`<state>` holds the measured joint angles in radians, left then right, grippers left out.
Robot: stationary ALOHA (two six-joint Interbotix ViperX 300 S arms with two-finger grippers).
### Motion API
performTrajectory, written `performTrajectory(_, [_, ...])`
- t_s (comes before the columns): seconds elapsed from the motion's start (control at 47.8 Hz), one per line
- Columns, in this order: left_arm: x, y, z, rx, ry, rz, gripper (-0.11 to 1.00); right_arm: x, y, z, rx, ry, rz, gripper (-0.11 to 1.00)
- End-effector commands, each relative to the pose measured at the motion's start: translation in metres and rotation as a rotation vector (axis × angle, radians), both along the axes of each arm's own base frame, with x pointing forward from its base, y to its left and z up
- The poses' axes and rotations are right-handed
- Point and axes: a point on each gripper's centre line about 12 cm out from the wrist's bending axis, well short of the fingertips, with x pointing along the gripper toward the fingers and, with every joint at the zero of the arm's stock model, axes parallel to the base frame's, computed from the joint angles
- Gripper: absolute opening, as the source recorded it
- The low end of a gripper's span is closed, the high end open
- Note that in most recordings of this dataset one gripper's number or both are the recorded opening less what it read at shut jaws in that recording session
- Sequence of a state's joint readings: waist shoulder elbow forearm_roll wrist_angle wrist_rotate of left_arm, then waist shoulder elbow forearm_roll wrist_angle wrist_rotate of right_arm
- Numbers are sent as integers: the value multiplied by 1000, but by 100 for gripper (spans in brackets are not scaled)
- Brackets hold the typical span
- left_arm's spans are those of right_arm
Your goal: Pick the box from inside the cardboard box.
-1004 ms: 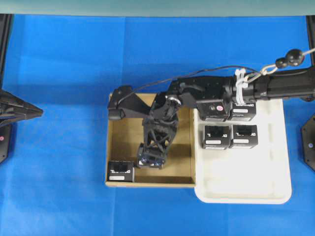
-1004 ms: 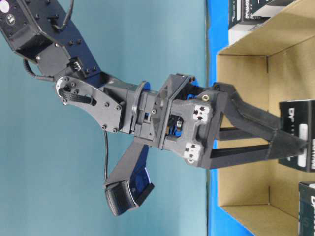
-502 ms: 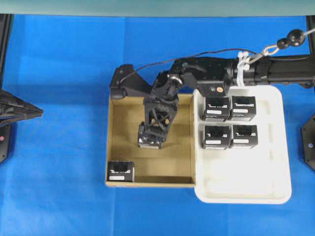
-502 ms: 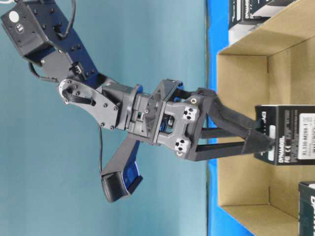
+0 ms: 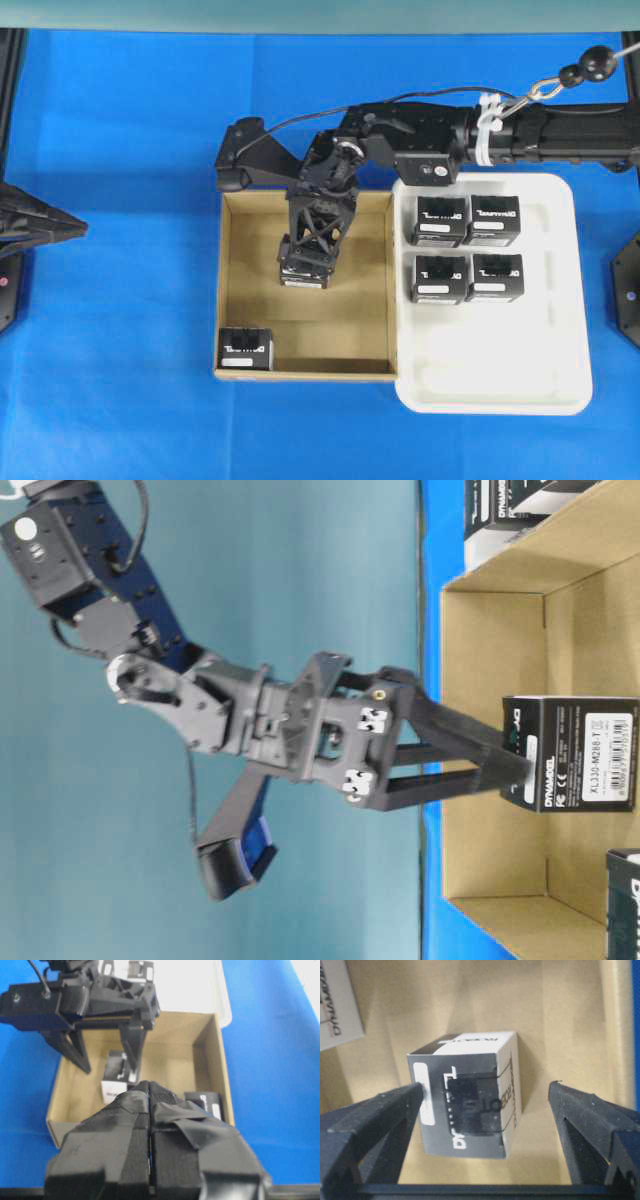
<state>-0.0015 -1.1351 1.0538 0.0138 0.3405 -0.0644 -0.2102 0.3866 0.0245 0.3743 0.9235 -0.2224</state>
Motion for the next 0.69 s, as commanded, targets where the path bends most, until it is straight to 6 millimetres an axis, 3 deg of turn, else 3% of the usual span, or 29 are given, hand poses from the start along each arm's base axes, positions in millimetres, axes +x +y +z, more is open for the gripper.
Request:
performTrajectory(0.0, [1, 1, 10, 3, -28, 3, -7, 6, 4, 26, -2, -41, 18, 100])
performTrajectory(0.209, [1, 1, 12, 3, -34, 3, -7, 11, 5, 83, 2, -88, 60, 100])
performTrajectory(0.418, [-1, 1, 14, 3, -43, 3, -7, 3, 7, 149, -22, -125, 119, 100])
performTrajectory(0.67, [-1, 1, 14, 3, -44, 3, -7, -5, 15, 184, -28, -83, 185, 100])
